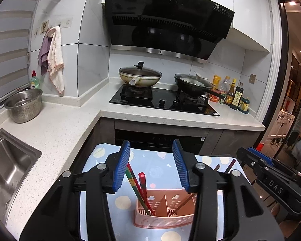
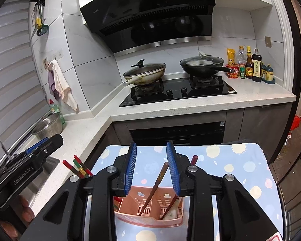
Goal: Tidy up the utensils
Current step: 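Withdraw both open tools from the holder back toward the utensils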
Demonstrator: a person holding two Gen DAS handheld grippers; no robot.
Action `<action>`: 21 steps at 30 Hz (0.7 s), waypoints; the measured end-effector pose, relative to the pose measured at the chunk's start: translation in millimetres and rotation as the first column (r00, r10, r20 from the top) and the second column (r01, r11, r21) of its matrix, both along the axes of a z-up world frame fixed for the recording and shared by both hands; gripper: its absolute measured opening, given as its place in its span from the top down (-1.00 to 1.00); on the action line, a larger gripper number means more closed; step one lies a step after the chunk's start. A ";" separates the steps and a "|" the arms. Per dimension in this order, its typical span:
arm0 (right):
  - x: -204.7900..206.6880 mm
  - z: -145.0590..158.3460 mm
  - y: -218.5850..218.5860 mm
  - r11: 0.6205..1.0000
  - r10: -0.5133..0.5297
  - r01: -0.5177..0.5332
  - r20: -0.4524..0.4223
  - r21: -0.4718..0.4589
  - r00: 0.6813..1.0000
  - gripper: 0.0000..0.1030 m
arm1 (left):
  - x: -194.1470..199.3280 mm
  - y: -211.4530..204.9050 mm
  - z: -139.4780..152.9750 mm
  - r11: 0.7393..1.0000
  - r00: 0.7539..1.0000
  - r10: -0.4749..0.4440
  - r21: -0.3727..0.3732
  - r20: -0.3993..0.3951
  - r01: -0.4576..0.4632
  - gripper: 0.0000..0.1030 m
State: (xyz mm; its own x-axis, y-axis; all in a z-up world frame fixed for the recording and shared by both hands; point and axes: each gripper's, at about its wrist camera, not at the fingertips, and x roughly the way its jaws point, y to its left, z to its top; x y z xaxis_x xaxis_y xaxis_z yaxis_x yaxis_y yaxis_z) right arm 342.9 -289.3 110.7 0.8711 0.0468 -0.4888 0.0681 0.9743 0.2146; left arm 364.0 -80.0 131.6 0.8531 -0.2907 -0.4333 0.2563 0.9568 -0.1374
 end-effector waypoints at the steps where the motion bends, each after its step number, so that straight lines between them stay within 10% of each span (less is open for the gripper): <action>1: -1.6 0.0 0.4 1.000 0.001 -0.001 -0.001 0.001 1.000 0.40 | -0.6 0.7 -0.5 1.000 1.000 0.000 0.001 -0.001 0.000 0.19; 21: -67.2 3.1 22.5 0.999 0.046 -0.046 -0.008 -0.016 0.999 0.40 | -48.2 12.0 0.7 1.000 1.000 -0.006 0.006 -0.017 0.007 0.19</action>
